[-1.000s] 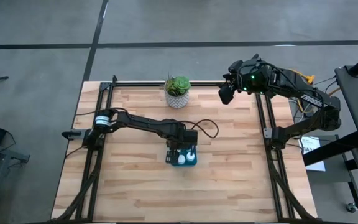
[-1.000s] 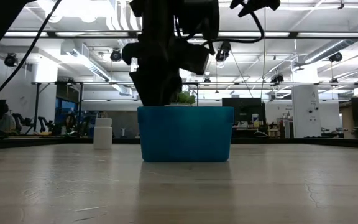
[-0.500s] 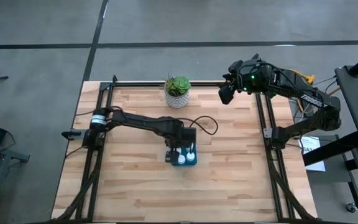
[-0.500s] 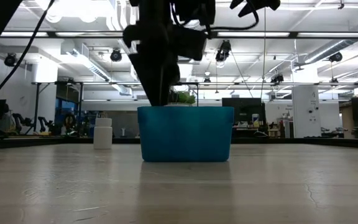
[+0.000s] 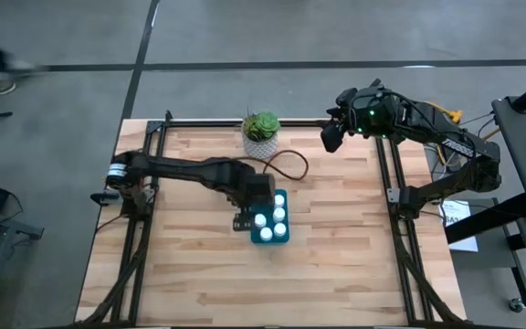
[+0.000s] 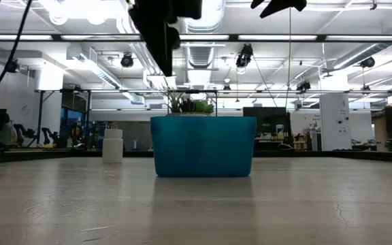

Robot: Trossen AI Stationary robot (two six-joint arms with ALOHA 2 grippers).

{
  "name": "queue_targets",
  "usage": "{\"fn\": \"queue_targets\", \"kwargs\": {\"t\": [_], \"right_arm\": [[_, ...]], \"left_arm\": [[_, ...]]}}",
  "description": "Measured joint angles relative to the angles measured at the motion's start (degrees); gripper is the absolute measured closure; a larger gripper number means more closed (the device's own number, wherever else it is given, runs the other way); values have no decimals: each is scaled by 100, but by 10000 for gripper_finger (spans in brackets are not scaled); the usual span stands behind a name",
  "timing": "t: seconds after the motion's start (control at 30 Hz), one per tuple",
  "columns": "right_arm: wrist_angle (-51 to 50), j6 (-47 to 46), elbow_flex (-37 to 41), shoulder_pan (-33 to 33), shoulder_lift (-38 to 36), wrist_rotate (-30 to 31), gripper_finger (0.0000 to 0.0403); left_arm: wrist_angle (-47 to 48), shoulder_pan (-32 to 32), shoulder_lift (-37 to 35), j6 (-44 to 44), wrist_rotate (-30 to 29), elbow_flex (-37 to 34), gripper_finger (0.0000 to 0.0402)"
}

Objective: Pick and place pill bottles into a basket
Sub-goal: Put the white medicine bottle into the blue bin

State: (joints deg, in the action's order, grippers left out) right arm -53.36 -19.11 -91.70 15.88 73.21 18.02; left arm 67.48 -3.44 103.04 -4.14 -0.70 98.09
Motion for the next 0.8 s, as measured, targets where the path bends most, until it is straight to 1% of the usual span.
{"fn": "queue_targets", "kwargs": {"t": [0.2, 0.33, 0.6, 0.8], "right_arm": [[98, 0, 0, 0, 0, 3, 184], [314, -102, 0, 0, 0, 9, 184], [603, -55, 2, 4, 0, 15, 184], [616, -266, 1, 4, 0, 15, 184]], "left_arm": [[101, 9, -734, -1, -625, -334, 124], [-129, 47, -1336, 26, -885, -913, 124], [-805, 301, -2635, 4, -925, -2464, 125], [-1321, 480, -3476, 3, -923, -3321, 125]]}}
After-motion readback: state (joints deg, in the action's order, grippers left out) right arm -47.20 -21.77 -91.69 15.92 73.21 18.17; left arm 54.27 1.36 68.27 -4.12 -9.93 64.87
